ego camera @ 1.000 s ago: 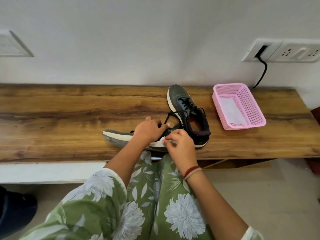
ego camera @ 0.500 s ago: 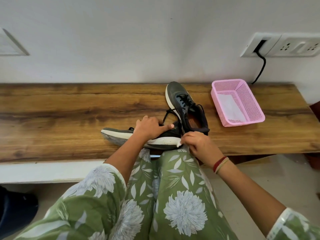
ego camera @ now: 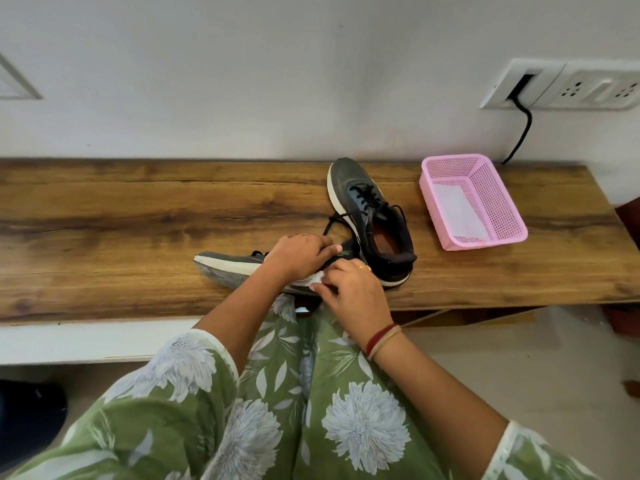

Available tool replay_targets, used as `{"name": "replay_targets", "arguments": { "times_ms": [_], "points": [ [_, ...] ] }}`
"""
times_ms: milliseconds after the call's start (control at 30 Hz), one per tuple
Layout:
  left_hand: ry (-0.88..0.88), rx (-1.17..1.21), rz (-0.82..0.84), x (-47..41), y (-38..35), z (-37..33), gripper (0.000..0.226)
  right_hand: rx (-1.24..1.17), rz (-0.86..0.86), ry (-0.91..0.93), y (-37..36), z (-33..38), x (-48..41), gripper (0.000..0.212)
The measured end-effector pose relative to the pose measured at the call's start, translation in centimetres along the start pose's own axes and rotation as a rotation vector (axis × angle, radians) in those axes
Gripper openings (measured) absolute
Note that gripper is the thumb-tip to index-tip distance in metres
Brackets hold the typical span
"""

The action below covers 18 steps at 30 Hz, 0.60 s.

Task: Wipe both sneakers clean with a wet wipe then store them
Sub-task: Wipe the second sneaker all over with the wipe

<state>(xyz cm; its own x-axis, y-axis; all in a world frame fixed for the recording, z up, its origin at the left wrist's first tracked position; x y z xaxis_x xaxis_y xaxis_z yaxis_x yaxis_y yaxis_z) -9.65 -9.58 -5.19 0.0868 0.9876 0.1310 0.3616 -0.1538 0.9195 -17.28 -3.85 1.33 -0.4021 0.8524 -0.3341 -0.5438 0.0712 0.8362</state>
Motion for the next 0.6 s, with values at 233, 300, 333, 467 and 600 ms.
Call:
{"name": "replay_targets", "arguments": {
  "times_ms": [233, 300, 333, 467, 600],
  "points": [
    [-0.009, 0.010, -0.075, 0.7, 0.6, -0.2, 0.045, -0.269, 0.010, -0.093, 1.8, -3.0, 2.0, 0.012],
    [-0.019, 0.016, -0.107, 1.2, 1.0, -0.3, 0.044, -0.251, 0.009, -0.097, 2.2, -4.0, 2.4, 0.013],
    [-0.022, 0.026, -0.119, 1.4, 1.1, -0.4, 0.043, -0.215, 0.026, -0.113, 2.2, -5.0, 2.6, 0.012],
    [-0.049, 0.060, -0.167, 2.2, 1.5, -0.9, 0.038, -0.148, -0.032, -0.325, 4.5, -8.1, 3.0, 0.013],
    [-0.052, 0.093, -0.220, 2.7, 1.8, -1.0, 0.034, -0.210, -0.047, -0.086, 3.6, -2.2, 2.4, 0.015]
  ]
}}
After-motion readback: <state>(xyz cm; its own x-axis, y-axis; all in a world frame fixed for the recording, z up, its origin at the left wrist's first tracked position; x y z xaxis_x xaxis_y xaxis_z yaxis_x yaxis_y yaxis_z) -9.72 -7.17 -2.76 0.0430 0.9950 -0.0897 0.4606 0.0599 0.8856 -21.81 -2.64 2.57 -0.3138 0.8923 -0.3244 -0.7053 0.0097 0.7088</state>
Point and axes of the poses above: each hand's wrist, its own x-axis away from the middle knuckle, its own y-axis out of the back of the hand, z = x × y, the point moved 10 cm from there along -x, towards the middle knuckle, and after that the axes turned 13 degrees about -z, right-handed, at the moved point
